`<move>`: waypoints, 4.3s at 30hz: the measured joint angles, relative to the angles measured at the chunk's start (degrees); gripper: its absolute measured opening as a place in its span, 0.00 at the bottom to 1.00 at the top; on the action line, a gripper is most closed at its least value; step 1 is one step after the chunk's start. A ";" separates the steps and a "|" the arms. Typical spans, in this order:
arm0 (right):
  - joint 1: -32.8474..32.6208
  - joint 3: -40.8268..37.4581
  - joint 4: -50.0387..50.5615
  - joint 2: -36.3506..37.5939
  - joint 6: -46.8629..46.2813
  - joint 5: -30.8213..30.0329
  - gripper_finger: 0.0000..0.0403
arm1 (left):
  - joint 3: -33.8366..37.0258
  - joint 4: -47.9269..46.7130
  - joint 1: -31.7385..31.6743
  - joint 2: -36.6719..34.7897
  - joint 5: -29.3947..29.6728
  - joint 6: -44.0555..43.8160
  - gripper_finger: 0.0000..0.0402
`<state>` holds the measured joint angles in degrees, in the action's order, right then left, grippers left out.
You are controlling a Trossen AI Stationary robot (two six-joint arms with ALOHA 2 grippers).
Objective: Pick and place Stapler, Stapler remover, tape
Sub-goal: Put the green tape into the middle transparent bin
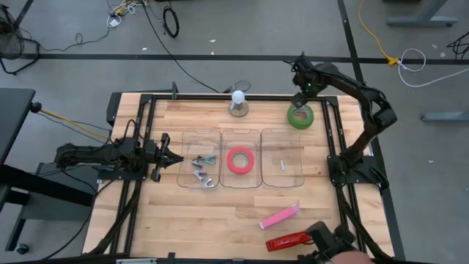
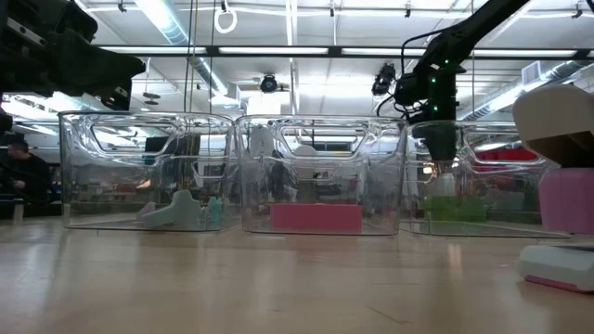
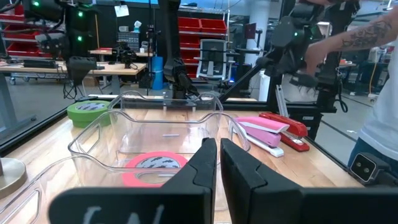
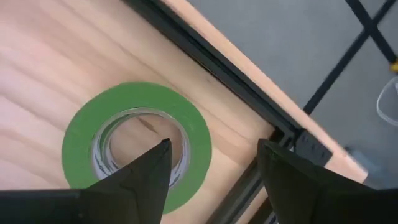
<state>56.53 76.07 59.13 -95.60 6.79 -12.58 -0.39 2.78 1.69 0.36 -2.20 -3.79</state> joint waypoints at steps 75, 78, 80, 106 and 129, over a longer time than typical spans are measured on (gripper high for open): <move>-0.48 -3.03 -5.22 -10.94 21.11 0.12 0.68 | 0.00 0.00 -0.01 -0.02 0.00 0.00 0.06; -0.48 -3.96 -5.91 -10.96 21.09 0.12 0.68 | 0.01 0.00 0.00 0.00 0.00 -0.03 0.06; -0.48 -4.36 -6.22 -10.96 21.09 0.09 0.68 | 0.00 -0.01 -0.02 -0.02 0.00 0.00 0.06; -0.48 -6.10 -6.31 -10.96 19.14 -1.88 0.45 | 0.01 0.00 -0.02 0.00 0.00 -0.01 0.06; -0.48 -6.07 -6.03 -10.90 19.17 -2.02 0.27 | 0.01 0.00 -0.02 0.00 0.00 -0.02 0.06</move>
<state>56.05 70.00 53.10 -106.50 25.96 -14.60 -0.38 2.78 1.67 0.36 -2.20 -3.81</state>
